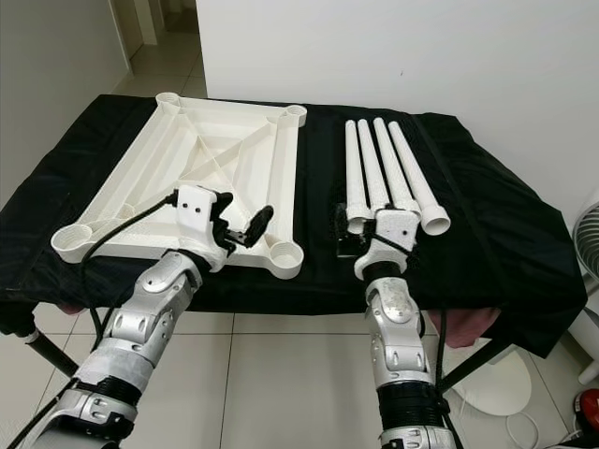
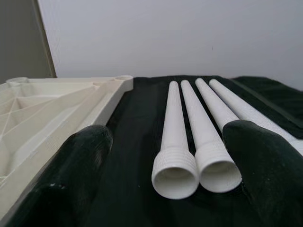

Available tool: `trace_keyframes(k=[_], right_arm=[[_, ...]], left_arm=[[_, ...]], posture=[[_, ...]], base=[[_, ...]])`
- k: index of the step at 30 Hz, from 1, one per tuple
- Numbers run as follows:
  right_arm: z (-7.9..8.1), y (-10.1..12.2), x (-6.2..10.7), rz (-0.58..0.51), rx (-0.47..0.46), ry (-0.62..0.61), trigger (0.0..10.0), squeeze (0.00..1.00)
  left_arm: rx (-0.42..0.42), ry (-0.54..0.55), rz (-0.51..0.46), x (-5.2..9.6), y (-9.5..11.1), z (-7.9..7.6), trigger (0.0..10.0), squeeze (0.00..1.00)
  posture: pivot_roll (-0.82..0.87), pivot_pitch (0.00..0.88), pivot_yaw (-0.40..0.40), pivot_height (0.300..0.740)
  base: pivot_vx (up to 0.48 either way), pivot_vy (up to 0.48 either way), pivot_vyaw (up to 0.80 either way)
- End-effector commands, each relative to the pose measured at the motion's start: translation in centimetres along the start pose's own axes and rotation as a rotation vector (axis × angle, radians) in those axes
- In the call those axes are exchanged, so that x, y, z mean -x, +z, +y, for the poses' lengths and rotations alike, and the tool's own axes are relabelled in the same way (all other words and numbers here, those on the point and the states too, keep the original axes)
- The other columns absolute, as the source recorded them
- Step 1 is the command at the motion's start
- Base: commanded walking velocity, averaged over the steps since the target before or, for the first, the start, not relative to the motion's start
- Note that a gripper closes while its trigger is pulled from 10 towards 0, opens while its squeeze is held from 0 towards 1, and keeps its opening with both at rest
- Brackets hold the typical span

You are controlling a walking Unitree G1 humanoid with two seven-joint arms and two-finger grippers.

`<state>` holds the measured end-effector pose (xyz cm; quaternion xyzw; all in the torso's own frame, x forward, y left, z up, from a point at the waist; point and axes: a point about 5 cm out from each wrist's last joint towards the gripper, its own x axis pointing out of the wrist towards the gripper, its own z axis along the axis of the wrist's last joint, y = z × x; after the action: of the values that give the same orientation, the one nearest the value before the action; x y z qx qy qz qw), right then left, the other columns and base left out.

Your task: Building children table

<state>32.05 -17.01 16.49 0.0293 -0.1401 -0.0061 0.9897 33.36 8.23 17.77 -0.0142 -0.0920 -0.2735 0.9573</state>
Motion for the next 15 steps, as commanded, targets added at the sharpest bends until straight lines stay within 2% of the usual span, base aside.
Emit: trace_keyframes(k=[1, 2, 3, 5, 8, 9, 10, 11, 13, 15], right_arm=[[-0.5, -0.6, -0.1, 0.044, -0.040, -0.019, 10.0, 0.00], [-0.7, -0.7, -0.1, 0.057, -0.058, -0.016, 10.0, 0.00], [-0.7, -0.7, -0.1, 0.057, -0.058, -0.016, 10.0, 0.00], [-1.1, -0.7, -0.6, 0.058, -0.037, 0.023, 10.0, 0.00], [-1.5, 0.0, -1.0, 0.019, -0.028, 0.044, 10.0, 0.00], [-1.5, 0.0, -1.0, 0.019, -0.028, 0.044, 10.0, 0.00], [-1.2, 1.4, -0.7, -0.076, -0.001, 0.074, 10.0, 0.00], [-1.2, 1.4, -0.7, -0.076, -0.001, 0.074, 10.0, 0.00], [-0.7, 2.7, 0.5, -0.170, -0.013, 0.095, 10.0, 0.00], [-0.6, 2.7, 0.8, -0.173, -0.009, 0.096, 10.0, 0.00]], left_arm=[[-0.026, -0.126, 0.036, 0.4, -0.4, -1.1, 10.0, 0.00], [-0.041, -0.170, 0.048, 0.6, -0.5, -1.5, 10.0, 0.00], [-0.041, -0.170, 0.048, 0.6, -0.5, -1.5, 10.0, 0.00], [-0.080, -0.250, 0.056, 0.9, -0.5, -2.5, 10.0, 0.00], [-0.078, -0.269, 0.060, 0.9, -0.6, -2.9, 10.0, 0.00], [-0.078, -0.269, 0.060, 0.9, -0.6, -2.9, 10.0, 0.00], [-0.042, -0.221, 0.051, 0.8, -0.4, -2.5, 10.0, 0.00], [-0.042, -0.221, 0.051, 0.8, -0.4, -2.5, 10.0, 0.00], [0.001, -0.155, 0.025, 1.0, -0.1, -1.8, 10.0, 0.00], [0.004, -0.143, 0.020, 1.1, 0.0, -1.7, 10.0, 0.00]], posture=[[0.06, 0.046, -0.020, 0.740], [0.06, 0.046, -0.020, 0.740], [0.06, 0.046, -0.020, 0.740], [0.07, 0.045, -0.018, 0.740], [0.07, 0.046, -0.016, 0.740], [0.07, 0.046, -0.016, 0.740], [0.07, 0.048, -0.012, 0.740], [0.07, 0.048, -0.012, 0.740], [0.07, 0.048, -0.011, 0.740], [0.07, 0.048, -0.010, 0.740]], base=[[0.000, 0.000, 0.00], [0.000, 0.000, 0.00], [0.000, 0.000, 0.00], [0.000, 0.000, 0.00], [0.000, 0.000, 0.00], [0.000, 0.000, 0.00], [0.000, 0.000, 0.00], [0.000, 0.000, 0.00], [0.000, 0.000, 0.00], [0.000, 0.000, 0.00]])
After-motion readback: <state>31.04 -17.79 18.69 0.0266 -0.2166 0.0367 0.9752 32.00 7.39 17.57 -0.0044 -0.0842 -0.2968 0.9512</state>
